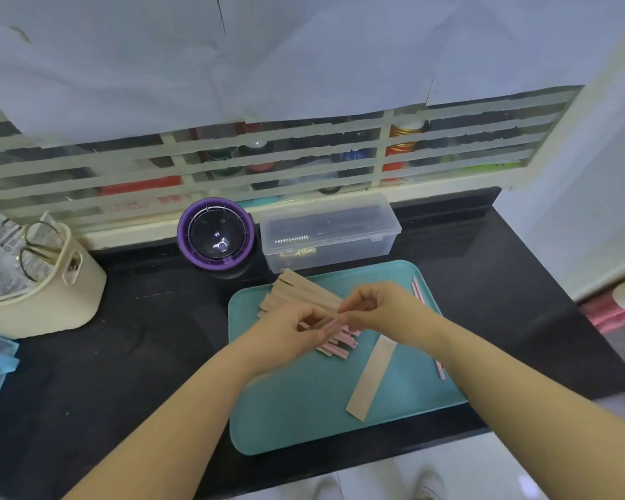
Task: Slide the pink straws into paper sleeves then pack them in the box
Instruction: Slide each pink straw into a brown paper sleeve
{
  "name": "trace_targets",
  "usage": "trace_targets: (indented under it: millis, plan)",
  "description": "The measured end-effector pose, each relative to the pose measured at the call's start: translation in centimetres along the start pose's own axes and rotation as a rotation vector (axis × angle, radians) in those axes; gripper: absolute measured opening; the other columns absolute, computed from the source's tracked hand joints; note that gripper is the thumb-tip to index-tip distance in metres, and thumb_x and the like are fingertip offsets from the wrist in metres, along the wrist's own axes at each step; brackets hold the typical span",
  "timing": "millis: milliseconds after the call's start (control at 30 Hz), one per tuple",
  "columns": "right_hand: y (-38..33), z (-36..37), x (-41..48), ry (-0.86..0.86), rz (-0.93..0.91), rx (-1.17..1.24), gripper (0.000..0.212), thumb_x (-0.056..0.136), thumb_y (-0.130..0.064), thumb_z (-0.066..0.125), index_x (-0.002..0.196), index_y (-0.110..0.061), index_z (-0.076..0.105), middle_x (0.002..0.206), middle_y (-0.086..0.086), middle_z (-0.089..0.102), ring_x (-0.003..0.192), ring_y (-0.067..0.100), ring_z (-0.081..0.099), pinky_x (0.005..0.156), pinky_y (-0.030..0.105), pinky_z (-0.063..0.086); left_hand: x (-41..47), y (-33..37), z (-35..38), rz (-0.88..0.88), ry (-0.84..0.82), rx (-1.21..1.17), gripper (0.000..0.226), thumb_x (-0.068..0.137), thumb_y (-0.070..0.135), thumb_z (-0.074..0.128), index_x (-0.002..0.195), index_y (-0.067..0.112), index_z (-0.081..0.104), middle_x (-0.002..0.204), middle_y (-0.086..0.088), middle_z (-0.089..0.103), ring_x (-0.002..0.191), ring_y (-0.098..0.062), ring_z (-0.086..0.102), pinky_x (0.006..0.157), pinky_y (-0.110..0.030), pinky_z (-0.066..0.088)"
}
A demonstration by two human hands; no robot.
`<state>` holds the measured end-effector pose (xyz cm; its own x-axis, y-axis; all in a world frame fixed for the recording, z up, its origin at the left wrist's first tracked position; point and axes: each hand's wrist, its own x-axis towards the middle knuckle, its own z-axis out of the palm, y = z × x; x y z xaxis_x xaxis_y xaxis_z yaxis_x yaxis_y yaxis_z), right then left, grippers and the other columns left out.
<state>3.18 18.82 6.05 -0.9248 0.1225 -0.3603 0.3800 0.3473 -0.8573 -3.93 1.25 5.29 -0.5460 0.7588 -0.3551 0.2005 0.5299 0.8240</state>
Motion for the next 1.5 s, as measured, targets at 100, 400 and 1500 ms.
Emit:
trace_targets:
  millis: [100, 400, 1500]
  plan:
    - [2.9, -0.5, 0.7, 0.078, 0.128, 0.046, 0.005, 0.088, -0.015, 0.064, 0.085, -0.015, 0.068, 0.077, -0.003, 0.069, 0.068, 0.008, 0.063, 0.067, 0.015, 0.050, 1.4, -2.4, 0.6, -0.050, 0.039, 0.147, 0.007, 0.092, 0.029, 0.058, 0.088, 0.027, 0.064, 0.088, 0.012, 0.066, 0.080, 0.001, 0.059, 0.072, -0.008, 0.044]
    - [12.5, -2.0, -0.2, 0.420, 0.397, -0.417, 0.031, 0.087, -0.010, 0.055, 0.118, -0.010, 0.060, 0.114, 0.011, 0.058, 0.093, 0.027, 0.057, 0.080, 0.032, 0.047, 4.3, -7.8, 3.9, 0.041, 0.083, 0.926, 0.032, 0.097, 0.017, 0.041, 0.117, 0.033, 0.060, 0.120, 0.007, 0.060, 0.110, -0.019, 0.054, 0.095, -0.030, 0.030]
    - [10.9, -4.1, -1.7, 0.298, 0.211, 0.158, 0.026, 0.090, 0.004, 0.035, 0.081, -0.012, 0.053, 0.077, 0.005, 0.069, 0.071, 0.020, 0.064, 0.080, 0.042, 0.052, 8.7, -1.6, 12.5, 0.124, -0.022, 0.756, 0.033, 0.091, 0.006, 0.050, 0.123, 0.014, 0.054, 0.122, -0.002, 0.049, 0.108, -0.027, 0.048, 0.077, -0.039, 0.043]
